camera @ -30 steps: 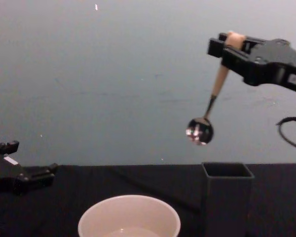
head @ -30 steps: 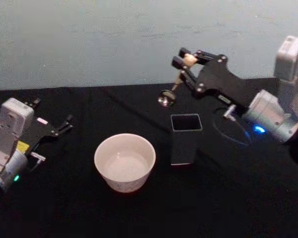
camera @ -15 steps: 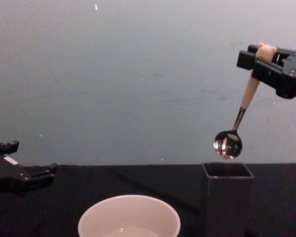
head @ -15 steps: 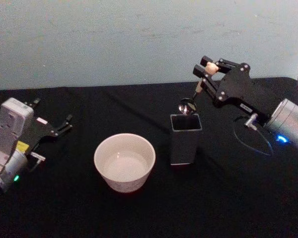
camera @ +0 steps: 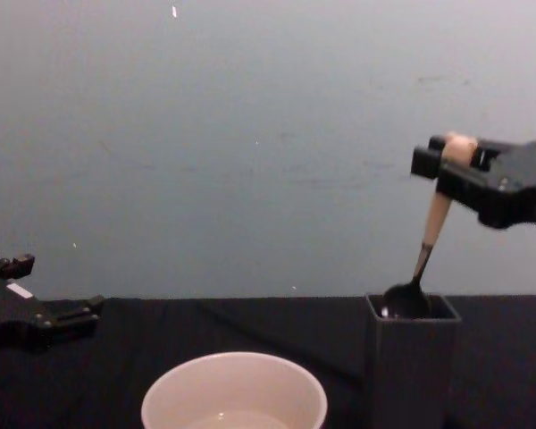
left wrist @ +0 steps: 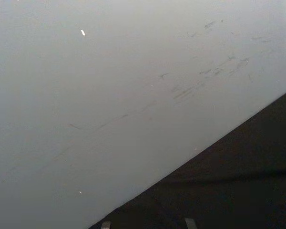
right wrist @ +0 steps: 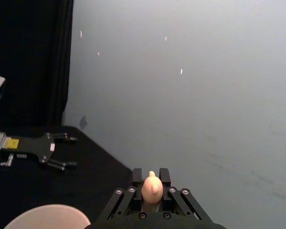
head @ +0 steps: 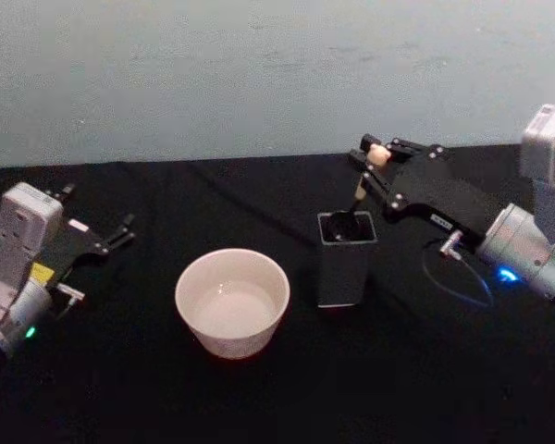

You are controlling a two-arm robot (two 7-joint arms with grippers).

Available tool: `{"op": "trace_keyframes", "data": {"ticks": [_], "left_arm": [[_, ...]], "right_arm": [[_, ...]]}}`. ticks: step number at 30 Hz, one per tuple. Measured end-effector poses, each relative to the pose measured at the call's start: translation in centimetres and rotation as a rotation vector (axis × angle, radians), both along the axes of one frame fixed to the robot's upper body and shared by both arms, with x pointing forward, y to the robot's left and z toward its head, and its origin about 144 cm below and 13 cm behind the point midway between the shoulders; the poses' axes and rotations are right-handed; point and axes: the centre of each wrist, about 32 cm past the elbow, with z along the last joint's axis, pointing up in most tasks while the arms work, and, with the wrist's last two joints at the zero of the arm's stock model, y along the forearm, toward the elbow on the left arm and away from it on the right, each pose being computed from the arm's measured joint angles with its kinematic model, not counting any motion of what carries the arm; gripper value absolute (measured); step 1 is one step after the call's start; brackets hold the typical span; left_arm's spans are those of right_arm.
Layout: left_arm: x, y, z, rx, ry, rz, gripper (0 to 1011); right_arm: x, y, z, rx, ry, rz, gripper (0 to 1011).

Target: Pick up the stirring spoon with one hand, stir inside the cup, then place it back in its original position.

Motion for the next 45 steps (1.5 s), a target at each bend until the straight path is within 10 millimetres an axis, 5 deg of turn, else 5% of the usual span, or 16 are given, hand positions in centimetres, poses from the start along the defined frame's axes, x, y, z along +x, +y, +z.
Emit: {"op": "trace_keyframes", "data": {"ticks": [18,40,45], "left_arm": [[0.0,0.0,0.0,0.0,0.0,0.0,1001],[0.0,0.0,0.0,0.0,0.0,0.0,1001],[0.0,0.0,0.0,0.0,0.0,0.0,1001]], "right_arm": [[0.3,1.0,-3.0,-0.031,0.18,-0.024,215],[0.4,1.2,-3.8,-0.06,0.212,-0.046,215],[0.4,1.2,-3.8,-0.058,0.212,-0.045,335]]}}
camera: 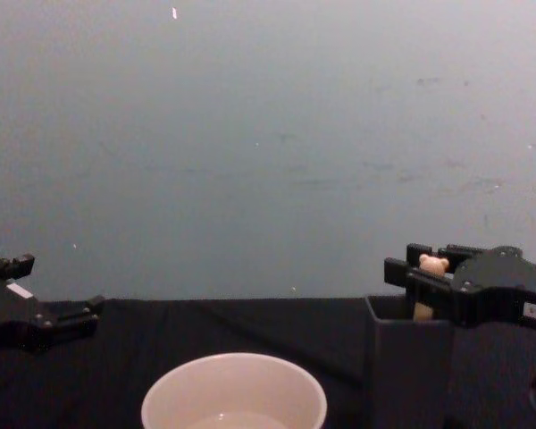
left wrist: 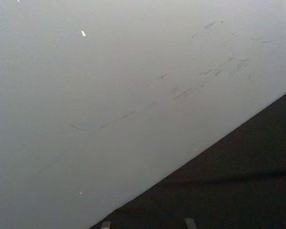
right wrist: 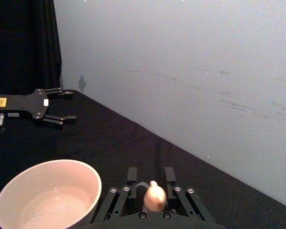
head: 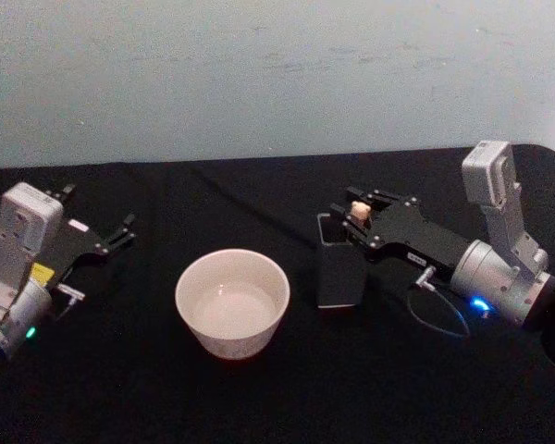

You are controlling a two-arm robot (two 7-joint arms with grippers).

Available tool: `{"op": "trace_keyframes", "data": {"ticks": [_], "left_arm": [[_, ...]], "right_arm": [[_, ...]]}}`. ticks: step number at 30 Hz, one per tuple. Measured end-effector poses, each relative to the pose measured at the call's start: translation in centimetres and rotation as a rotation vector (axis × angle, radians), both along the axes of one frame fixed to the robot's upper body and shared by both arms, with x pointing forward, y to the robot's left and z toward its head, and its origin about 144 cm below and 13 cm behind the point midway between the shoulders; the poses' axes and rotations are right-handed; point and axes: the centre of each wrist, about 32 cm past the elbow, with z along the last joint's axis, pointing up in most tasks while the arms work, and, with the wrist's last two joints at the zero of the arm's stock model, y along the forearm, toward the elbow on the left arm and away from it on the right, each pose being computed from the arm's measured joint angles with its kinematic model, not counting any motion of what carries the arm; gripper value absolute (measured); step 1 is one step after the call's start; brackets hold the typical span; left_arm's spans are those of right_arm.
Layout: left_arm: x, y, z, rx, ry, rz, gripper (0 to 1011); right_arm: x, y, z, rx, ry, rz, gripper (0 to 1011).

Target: Pick up the stirring spoon with one hand, stir inside the cup, then place it back in its original position.

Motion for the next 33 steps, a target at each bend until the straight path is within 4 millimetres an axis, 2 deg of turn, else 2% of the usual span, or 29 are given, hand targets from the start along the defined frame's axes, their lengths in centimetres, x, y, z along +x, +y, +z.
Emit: {"op": "trace_keyframes", "data": {"ticks": [18,23,33], "left_arm": [[0.0,0.0,0.0,0.0,0.0,0.0,1001],[0.0,0.0,0.0,0.0,0.0,0.0,1001],[0.0,0.0,0.0,0.0,0.0,0.0,1001]], "right_arm": [[0.0,0.0,0.0,0.002,-0.001,0.002,913],[0.0,-0.1,0.1,0.008,-0.008,0.001,1002],[0.4,-0.4,2.8,0.119,-0.165,-0.062,1000]]}}
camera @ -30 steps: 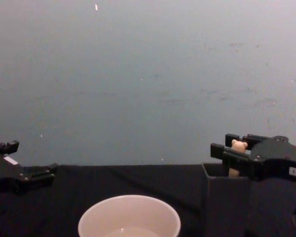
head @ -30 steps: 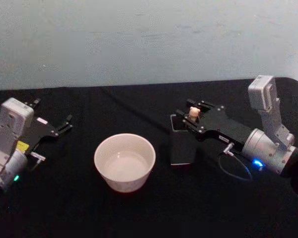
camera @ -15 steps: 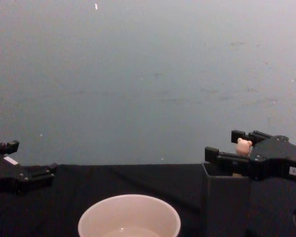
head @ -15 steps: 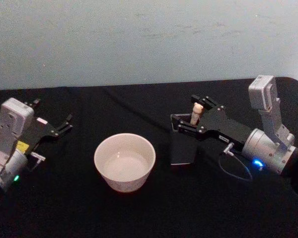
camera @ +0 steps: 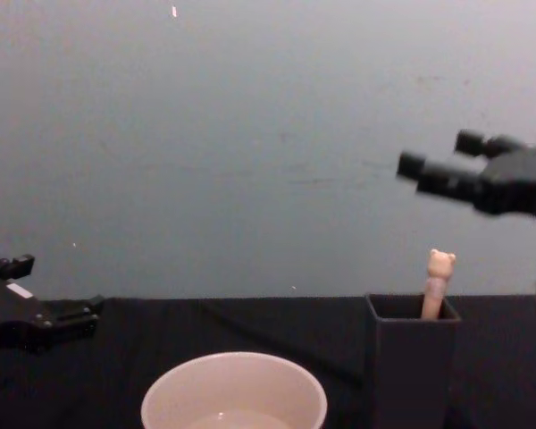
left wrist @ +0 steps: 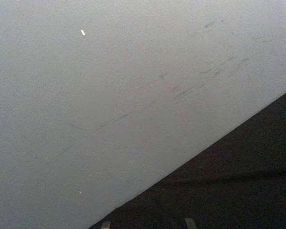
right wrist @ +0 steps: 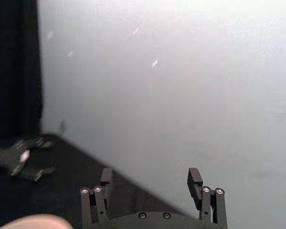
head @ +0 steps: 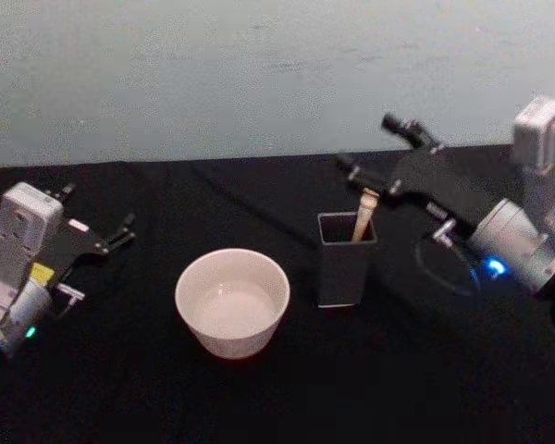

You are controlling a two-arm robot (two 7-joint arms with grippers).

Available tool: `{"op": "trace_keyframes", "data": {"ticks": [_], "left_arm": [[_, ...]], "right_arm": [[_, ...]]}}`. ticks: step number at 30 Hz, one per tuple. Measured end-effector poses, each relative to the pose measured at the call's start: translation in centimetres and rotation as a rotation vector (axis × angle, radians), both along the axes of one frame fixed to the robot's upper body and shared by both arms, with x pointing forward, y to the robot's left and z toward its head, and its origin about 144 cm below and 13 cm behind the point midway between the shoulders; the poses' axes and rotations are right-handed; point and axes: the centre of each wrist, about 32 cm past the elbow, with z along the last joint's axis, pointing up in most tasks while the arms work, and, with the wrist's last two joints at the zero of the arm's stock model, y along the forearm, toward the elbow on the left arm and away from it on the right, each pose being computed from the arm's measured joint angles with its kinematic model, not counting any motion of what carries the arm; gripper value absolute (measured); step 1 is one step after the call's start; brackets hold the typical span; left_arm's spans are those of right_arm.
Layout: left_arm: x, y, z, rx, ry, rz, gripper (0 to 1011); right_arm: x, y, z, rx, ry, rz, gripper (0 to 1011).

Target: Pick up the stirring spoon with one hand, stir inside the cup, then place it back in its original position.

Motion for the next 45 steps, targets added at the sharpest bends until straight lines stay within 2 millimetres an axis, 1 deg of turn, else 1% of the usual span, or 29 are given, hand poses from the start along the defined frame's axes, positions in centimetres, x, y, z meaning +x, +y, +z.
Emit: {"op": "trace_keyframes", "data": {"ticks": [2,4,8,11,12,14,15,18,21,45], "left_arm": [[0.0,0.0,0.0,0.0,0.0,0.0,1001],[0.0,0.0,0.0,0.0,0.0,0.0,1001],[0.0,0.0,0.0,0.0,0.0,0.0,1001],[0.0,0.0,0.0,0.0,0.0,0.0,1002],[0.0,0.0,0.0,0.0,0.0,0.0,1002],[0.0,0.0,0.0,0.0,0.0,0.0,1001],[0.0,0.0,0.0,0.0,0.0,0.0,1001],[0.0,0.0,0.0,0.0,0.0,0.0,1001],[0.0,0.0,0.0,0.0,0.0,0.0,1001],[0.0,0.0,0.0,0.0,0.0,0.0,1001]], "right_arm": [[0.0,-0.2,0.4,0.017,-0.018,-0.03,1000],[0.1,-0.4,0.7,0.026,-0.039,-0.121,1000],[0.3,-0.5,0.4,-0.011,-0.013,-0.236,1000],[0.4,-0.6,-0.6,-0.056,0.042,-0.323,1000],[0.5,-0.7,-1.2,-0.08,0.074,-0.355,1000],[0.6,-0.7,-1.8,-0.099,0.106,-0.377,1000],[0.6,-0.7,-2.5,-0.118,0.138,-0.392,1000],[0.6,-0.6,-3.7,-0.149,0.198,-0.406,1000],[0.7,-0.6,-4.3,-0.162,0.228,-0.409,1000],[0.7,-0.6,-3.9,-0.153,0.204,-0.405,1000]]}}
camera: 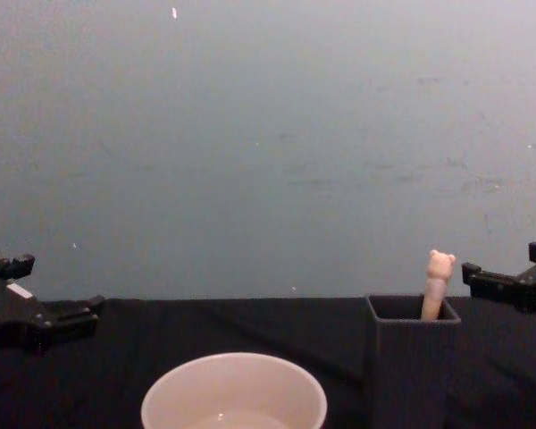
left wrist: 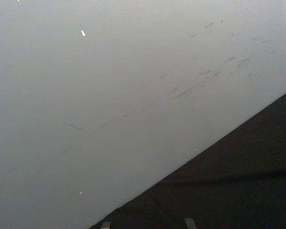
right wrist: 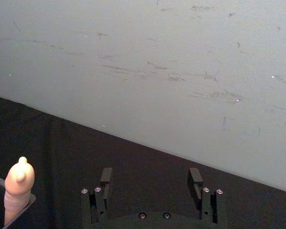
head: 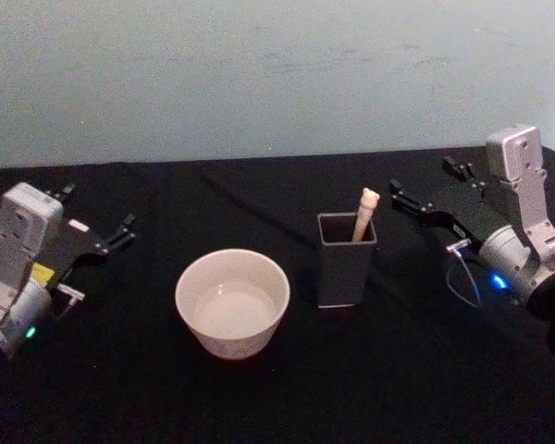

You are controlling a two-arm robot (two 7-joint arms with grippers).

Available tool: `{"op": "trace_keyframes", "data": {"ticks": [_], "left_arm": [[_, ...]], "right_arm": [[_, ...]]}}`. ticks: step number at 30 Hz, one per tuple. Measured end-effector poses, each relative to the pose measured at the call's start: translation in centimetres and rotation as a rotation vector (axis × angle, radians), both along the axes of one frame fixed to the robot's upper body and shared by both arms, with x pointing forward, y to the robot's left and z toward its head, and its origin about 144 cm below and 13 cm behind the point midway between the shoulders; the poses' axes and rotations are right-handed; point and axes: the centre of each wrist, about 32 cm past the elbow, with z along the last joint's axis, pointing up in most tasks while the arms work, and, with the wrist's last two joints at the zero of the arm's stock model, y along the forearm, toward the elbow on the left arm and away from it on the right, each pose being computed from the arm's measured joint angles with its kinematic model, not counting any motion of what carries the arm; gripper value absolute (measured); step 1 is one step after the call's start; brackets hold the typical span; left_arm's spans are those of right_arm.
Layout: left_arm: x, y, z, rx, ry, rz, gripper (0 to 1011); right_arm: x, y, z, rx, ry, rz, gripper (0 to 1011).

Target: Pick up the stirring spoon with one hand, stir inside the cup, then place it back in its original position.

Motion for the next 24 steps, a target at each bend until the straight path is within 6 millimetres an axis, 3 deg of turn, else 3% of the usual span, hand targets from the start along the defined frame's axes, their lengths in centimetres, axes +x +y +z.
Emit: {"op": "trace_keyframes", "data": {"ticks": [24], "left_arm": [[0.0,0.0,0.0,0.0,0.0,0.0,1001]], "right_arm": [[0.0,-0.01,0.08,0.001,-0.004,0.002,1000]]}}
